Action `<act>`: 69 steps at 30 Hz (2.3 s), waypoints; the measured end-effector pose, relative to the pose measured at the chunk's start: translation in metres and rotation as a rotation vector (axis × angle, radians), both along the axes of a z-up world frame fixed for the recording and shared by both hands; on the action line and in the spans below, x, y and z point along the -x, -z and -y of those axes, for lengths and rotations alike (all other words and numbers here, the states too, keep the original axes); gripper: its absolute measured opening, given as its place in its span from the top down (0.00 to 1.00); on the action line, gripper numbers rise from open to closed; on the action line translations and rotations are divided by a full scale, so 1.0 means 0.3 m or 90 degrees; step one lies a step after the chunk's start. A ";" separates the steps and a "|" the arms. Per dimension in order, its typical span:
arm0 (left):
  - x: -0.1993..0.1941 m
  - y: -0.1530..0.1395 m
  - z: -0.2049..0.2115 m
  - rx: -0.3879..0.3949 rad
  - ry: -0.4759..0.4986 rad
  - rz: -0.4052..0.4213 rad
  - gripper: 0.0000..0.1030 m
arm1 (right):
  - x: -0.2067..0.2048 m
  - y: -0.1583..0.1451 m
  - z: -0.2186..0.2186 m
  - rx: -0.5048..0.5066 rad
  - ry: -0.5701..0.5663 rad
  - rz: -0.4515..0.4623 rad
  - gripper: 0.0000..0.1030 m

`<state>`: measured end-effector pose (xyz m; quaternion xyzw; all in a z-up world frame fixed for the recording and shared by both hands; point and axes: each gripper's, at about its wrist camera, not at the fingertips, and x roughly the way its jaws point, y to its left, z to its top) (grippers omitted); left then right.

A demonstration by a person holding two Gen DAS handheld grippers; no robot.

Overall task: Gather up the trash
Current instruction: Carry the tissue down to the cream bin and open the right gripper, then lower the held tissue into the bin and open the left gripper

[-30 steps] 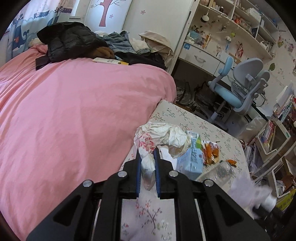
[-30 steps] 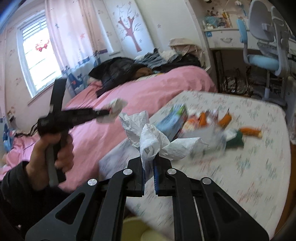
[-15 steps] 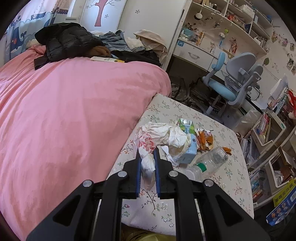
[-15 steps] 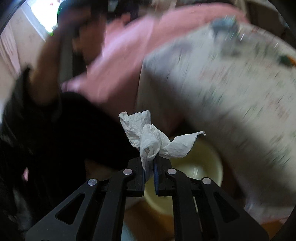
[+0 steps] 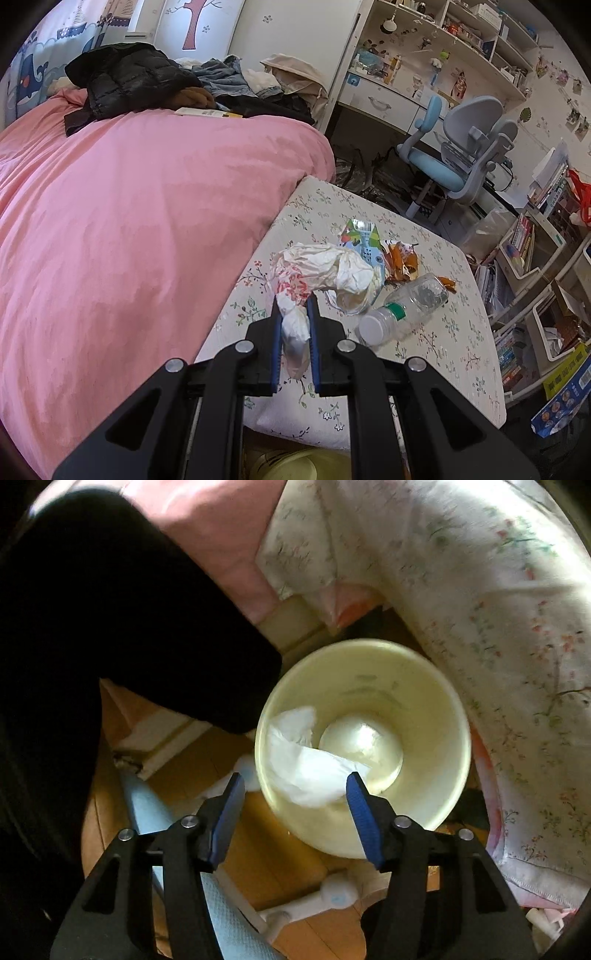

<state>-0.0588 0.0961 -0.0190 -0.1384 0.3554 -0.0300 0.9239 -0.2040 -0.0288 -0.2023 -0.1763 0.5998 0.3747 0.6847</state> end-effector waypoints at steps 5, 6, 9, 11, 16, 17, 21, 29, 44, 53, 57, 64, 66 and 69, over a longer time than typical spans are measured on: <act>0.013 0.007 0.013 -0.006 0.011 -0.003 0.87 | -0.048 -0.098 0.062 -0.089 0.056 0.054 0.46; 0.017 0.010 0.016 -0.008 0.013 -0.003 0.87 | -0.056 -0.139 0.082 -0.119 0.071 0.075 0.46; 0.034 0.020 0.033 -0.017 0.023 -0.008 0.87 | -0.078 -0.233 0.136 -0.178 0.115 0.131 0.45; 0.047 0.030 0.050 -0.025 0.033 -0.012 0.87 | -0.093 -0.289 0.186 -0.208 0.155 0.175 0.43; 0.101 0.056 0.117 -0.045 0.079 -0.023 0.87 | -0.128 -0.405 0.329 -0.274 0.279 0.264 0.40; 0.117 0.064 0.140 -0.052 0.094 -0.028 0.87 | -0.134 -0.421 0.356 -0.288 0.304 0.274 0.40; 0.176 0.098 0.208 -0.070 0.155 -0.050 0.87 | -0.164 -0.461 0.455 -0.319 0.394 0.314 0.38; 0.311 0.195 0.337 -0.129 0.275 -0.124 0.87 | -0.159 -0.481 0.605 -0.373 0.501 0.327 0.35; 0.449 0.325 0.433 -0.219 0.344 -0.244 0.46 | -0.152 -0.489 0.608 -0.373 0.511 0.332 0.31; 0.406 0.295 0.360 -0.153 0.271 -0.215 0.39 | -0.158 -0.481 0.603 -0.366 0.511 0.330 0.29; 0.401 0.274 0.328 -0.123 0.247 -0.192 0.38 | -0.157 -0.478 0.600 -0.367 0.513 0.329 0.29; 0.376 0.254 0.309 -0.079 0.228 -0.172 0.37 | -0.147 -0.466 0.599 -0.356 0.515 0.336 0.29; 0.374 0.254 0.304 -0.076 0.227 -0.170 0.37 | -0.157 -0.457 0.605 -0.355 0.522 0.328 0.29; 0.373 0.254 0.308 -0.077 0.232 -0.166 0.37 | -0.165 -0.443 0.613 -0.352 0.531 0.325 0.29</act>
